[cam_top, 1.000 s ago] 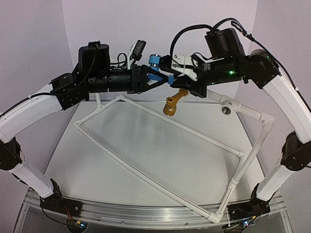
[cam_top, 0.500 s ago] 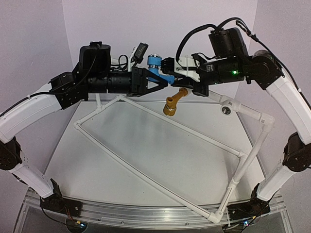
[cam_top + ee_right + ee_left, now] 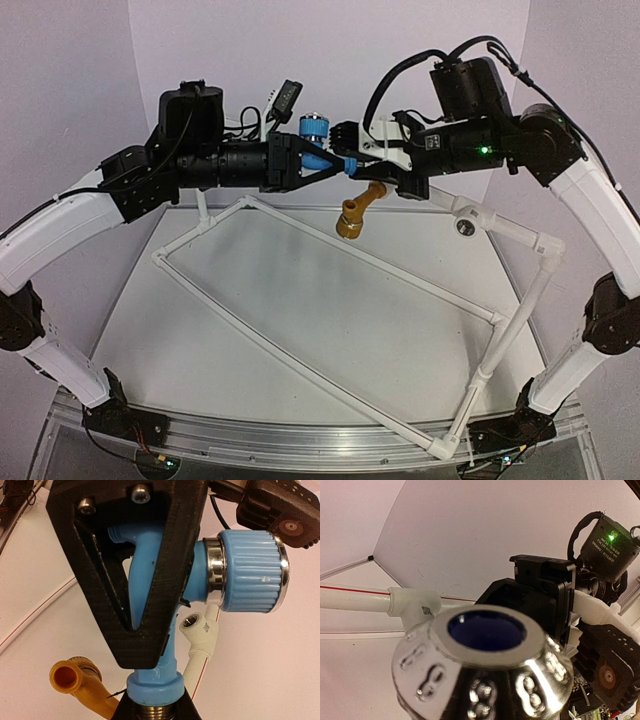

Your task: Install the water faucets

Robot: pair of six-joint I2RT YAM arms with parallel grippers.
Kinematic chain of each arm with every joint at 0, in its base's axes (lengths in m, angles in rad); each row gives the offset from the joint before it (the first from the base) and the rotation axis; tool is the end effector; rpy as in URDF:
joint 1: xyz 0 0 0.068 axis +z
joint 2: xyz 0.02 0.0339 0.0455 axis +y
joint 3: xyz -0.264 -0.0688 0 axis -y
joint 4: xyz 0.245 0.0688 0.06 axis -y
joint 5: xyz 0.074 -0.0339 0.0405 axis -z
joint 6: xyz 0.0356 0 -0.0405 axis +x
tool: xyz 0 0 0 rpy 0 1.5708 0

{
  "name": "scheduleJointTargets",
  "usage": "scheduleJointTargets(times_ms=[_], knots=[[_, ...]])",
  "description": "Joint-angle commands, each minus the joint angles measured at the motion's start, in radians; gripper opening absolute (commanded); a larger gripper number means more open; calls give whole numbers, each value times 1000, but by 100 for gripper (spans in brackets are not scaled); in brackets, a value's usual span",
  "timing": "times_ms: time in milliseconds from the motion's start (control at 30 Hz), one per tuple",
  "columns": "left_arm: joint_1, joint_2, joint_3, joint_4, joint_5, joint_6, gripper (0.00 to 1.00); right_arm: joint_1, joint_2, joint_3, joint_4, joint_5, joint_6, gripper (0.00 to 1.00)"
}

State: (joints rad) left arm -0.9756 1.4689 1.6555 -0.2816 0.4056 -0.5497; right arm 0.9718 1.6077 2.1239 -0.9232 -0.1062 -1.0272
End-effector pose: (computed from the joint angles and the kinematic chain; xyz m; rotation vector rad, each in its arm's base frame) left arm 0.1728 -0.2803 0.4704 0.7316 1.7410 -1.4420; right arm 0.1737 0.2612 0.5071 -1.6985 1.0097 0.0689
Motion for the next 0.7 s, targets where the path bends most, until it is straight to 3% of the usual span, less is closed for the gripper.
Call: scheduleJointTargets(times_ms=[0, 67, 200, 367, 433, 533, 667], knots=[[-3, -92, -72, 124, -92, 0, 0, 8, -26, -1, 62, 35, 38, 44], [-2, -142, -129, 153, -177, 27, 0, 7, -27, -3, 63, 75, 76, 60], [-2, -217, -201, 173, -350, 77, 0, 7, -24, 24, 61, 161, 167, 72], [-2, -260, -277, 209, -551, 147, 0, 8, -8, 89, -1, 273, 318, 75], [-1, -301, -362, 300, -608, 198, 0, 8, 1, 130, -70, 304, 394, 75], [-2, -345, -454, 418, -626, 317, 0, 7, 18, 188, -215, 318, 492, 75], [-2, -344, -503, 457, -634, 412, 0, 7, 22, 212, -350, 312, 608, 74]])
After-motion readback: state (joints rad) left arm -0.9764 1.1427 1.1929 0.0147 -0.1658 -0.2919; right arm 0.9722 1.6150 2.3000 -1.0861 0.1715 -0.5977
